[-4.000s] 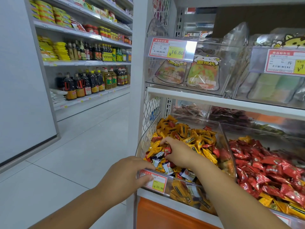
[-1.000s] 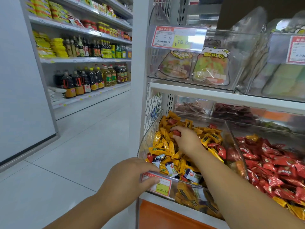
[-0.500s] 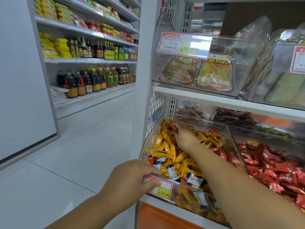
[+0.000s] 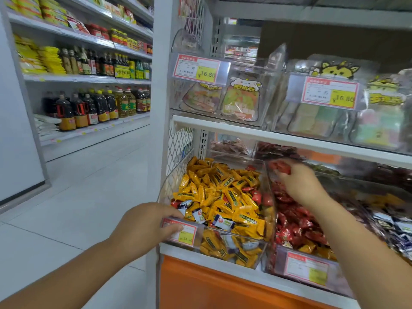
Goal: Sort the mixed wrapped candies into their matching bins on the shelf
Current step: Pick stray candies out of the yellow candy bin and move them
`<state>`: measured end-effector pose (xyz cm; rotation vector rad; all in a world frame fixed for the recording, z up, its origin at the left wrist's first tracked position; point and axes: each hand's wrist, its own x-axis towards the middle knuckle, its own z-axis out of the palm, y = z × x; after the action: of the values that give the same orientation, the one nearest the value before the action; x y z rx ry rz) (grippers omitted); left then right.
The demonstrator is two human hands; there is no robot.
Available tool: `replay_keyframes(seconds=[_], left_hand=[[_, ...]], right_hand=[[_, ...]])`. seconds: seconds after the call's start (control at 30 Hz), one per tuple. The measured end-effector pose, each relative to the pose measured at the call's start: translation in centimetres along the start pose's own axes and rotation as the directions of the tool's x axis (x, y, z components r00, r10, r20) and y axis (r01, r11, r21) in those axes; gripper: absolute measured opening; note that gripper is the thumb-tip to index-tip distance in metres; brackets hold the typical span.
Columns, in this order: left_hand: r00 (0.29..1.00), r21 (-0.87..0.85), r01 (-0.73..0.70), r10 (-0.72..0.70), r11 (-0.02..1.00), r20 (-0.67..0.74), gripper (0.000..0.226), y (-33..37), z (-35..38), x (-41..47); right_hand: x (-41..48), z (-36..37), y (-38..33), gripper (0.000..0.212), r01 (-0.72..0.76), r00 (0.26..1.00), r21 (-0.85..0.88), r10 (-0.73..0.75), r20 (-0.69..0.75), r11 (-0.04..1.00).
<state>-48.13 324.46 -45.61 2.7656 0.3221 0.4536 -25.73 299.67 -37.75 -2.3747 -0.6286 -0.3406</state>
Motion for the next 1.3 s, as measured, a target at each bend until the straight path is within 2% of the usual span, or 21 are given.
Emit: replay_keyframes(seconds=[0.1, 0.17, 0.23, 0.27, 0.3, 0.37, 0.4, 0.47, 0.53, 0.6, 0.67, 0.77, 0.83, 0.87, 0.93, 1.0, 1.07, 1.17, 1.3], left_hand=[[1.0, 0.011, 0.018, -0.018, 1.0, 0.0, 0.028, 0.2, -0.1, 0.0], [1.0, 0.018, 0.022, -0.022, 1.0, 0.004, 0.029, 0.3, -0.1, 0.0], [1.0, 0.02, 0.026, -0.026, 0.999, 0.009, 0.031, 0.4, -0.1, -0.1], [1.0, 0.02, 0.024, -0.025, 0.999, 0.012, 0.032, 0.3, -0.1, -0.1], [1.0, 0.021, 0.018, -0.019, 1.0, 0.013, 0.033, 0.3, 0.0, -0.1], [1.0, 0.013, 0.001, -0.001, 1.0, 0.006, 0.032, 0.4, -0.1, 0.1], [1.0, 0.004, -0.01, 0.01, 1.0, -0.006, 0.03, 0.4, -0.2, 0.2], [0.999, -0.004, -0.024, 0.024, 1.0, -0.027, 0.028, 0.4, -0.4, 0.6], [0.999, 0.001, -0.03, 0.03, 1.0, -0.024, 0.028, 0.2, -0.5, 0.7], [0.999, 0.008, -0.037, 0.037, 0.999, -0.015, 0.027, 0.0, -0.5, 0.6], [0.999, 0.02, -0.042, 0.042, 0.999, -0.004, 0.027, -0.2, -0.5, 0.4], [0.999, 0.025, -0.034, 0.034, 0.999, 0.013, 0.029, -0.5, -0.3, 0.1], [1.0, 0.014, -0.029, 0.029, 0.999, 0.012, 0.03, -0.7, -0.1, 0.1], [1.0, 0.013, -0.029, 0.029, 1.0, 0.009, 0.031, -0.8, 0.0, 0.1], [0.999, 0.018, -0.034, 0.034, 0.999, 0.004, 0.031, -0.8, 0.0, 0.1], [0.999, 0.021, -0.04, 0.04, 0.999, 0.003, 0.03, -0.7, -0.1, 0.1], [0.999, 0.026, -0.044, 0.044, 0.999, 0.006, 0.029, -0.6, -0.2, 0.0], [0.999, 0.024, -0.042, 0.042, 0.999, 0.004, 0.03, -0.5, -0.3, 0.1], [0.999, -0.042, -0.033, 0.032, 0.999, -0.026, 0.038, 0.0, -0.2, 0.3]], right_hand=[[0.1, -2.0, 2.1, 0.028, -0.051, 0.994, 0.015, 0.052, -0.099, 0.999], [-0.1, -2.9, 3.4, 0.038, -0.122, 0.992, -0.057, 0.12, -0.028, 0.991], [-0.8, -3.2, 3.8, 0.063, -0.168, 0.976, -0.224, 0.194, 0.097, 0.96], [-1.0, -2.9, 3.3, 0.07, -0.119, 0.98, -0.296, 0.161, 0.121, 0.948], [-1.4, -2.5, 2.2, 0.068, -0.032, 0.989, -0.308, 0.074, 0.126, 0.951], [-2.4, -1.3, -1.4, 0.046, 0.184, 0.974, -0.178, -0.155, 0.164, 0.967], [-3.0, -0.5, -3.4, 0.034, 0.267, 0.941, -0.105, -0.236, 0.24, 0.958], [-4.0, 1.7, -6.4, 0.022, 0.357, 0.833, -0.038, -0.3, 0.465, 0.933], [-4.4, 4.3, -7.4, 0.024, 0.426, 0.713, -0.103, -0.264, 0.649, 0.899], [-4.4, 6.4, -7.0, 0.03, 0.476, 0.661, -0.189, -0.208, 0.721, 0.859], [-4.3, 7.2, -6.4, 0.027, 0.468, 0.68, -0.182, -0.221, 0.699, 0.865], [-3.2, 6.7, -6.1, 0.018, 0.463, 0.748, -0.17, -0.281, 0.601, 0.87], [-2.6, 5.8, -6.5, 0.022, 0.418, 0.767, -0.055, -0.32, 0.557, 0.907], [-2.6, 5.6, -6.9, 0.027, 0.381, 0.752, 0.028, -0.327, 0.572, 0.924], [-3.1, 6.4, -7.6, 0.037, 0.322, 0.675, 0.116, -0.314, 0.667, 0.939], [-3.8, 8.4, -7.9, 0.041, 0.366, 0.585, 0.089, -0.303, 0.752, 0.926], [-3.8, 10.4, -8.0, 0.033, 0.452, 0.566, 0.025, -0.308, 0.765, 0.892], [-3.6, 10.5, -8.0, 0.019, 0.433, 0.621, 0.017, -0.312, 0.719, 0.901], [-3.7, 8.9, -6.9, 0.014, 0.362, 0.695, 0.123, -0.356, 0.625, 0.924]])
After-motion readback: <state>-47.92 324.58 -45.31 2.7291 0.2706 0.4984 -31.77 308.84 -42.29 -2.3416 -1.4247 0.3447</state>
